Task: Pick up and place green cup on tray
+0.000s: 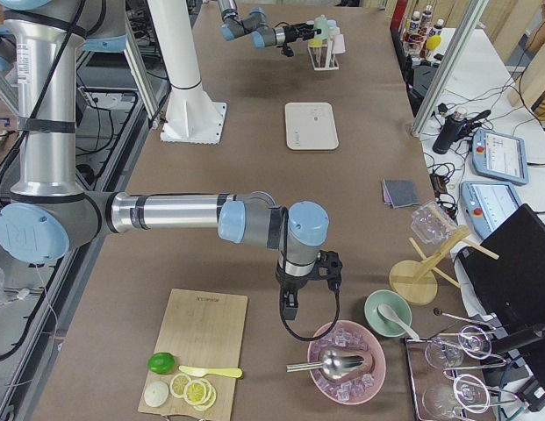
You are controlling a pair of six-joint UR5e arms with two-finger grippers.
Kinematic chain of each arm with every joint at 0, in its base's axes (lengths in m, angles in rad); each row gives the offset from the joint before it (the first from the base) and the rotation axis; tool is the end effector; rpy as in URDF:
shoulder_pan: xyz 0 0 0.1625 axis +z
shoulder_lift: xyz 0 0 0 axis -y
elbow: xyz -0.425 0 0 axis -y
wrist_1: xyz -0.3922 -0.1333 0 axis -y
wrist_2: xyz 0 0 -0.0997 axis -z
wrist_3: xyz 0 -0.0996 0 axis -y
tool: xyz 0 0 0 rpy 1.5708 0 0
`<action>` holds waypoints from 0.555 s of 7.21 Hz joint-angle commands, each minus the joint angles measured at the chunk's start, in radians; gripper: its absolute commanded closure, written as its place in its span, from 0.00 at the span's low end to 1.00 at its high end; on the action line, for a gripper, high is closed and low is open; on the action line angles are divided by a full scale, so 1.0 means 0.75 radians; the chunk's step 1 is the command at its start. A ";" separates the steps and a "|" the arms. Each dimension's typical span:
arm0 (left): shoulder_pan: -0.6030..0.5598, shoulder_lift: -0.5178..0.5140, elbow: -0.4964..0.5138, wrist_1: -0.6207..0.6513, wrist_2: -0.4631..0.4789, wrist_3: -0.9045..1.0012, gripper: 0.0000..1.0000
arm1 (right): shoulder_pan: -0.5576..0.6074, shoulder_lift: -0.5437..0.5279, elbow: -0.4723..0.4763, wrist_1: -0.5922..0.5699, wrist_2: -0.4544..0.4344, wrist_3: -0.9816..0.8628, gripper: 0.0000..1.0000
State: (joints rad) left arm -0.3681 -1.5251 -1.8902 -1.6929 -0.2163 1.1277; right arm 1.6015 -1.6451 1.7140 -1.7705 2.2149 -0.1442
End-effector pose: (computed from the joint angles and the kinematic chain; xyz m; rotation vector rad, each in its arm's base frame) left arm 0.3447 -0.3801 0.4623 0.4426 -1.5283 1.6419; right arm 0.0872 -0.4457 0.6513 -0.0696 -0.6518 -0.0673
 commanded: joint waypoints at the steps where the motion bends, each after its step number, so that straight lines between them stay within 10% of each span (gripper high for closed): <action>1: 0.002 0.053 -0.087 -0.007 0.000 0.018 0.74 | 0.000 -0.007 -0.001 0.000 0.000 0.000 0.00; 4: 0.004 0.068 -0.161 -0.252 -0.004 0.018 0.89 | 0.000 -0.009 -0.001 -0.002 0.000 0.000 0.00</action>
State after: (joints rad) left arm -0.3645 -1.4750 -1.9987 -1.8065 -0.2187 1.1411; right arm 1.6014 -1.6516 1.7135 -1.7716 2.2151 -0.1442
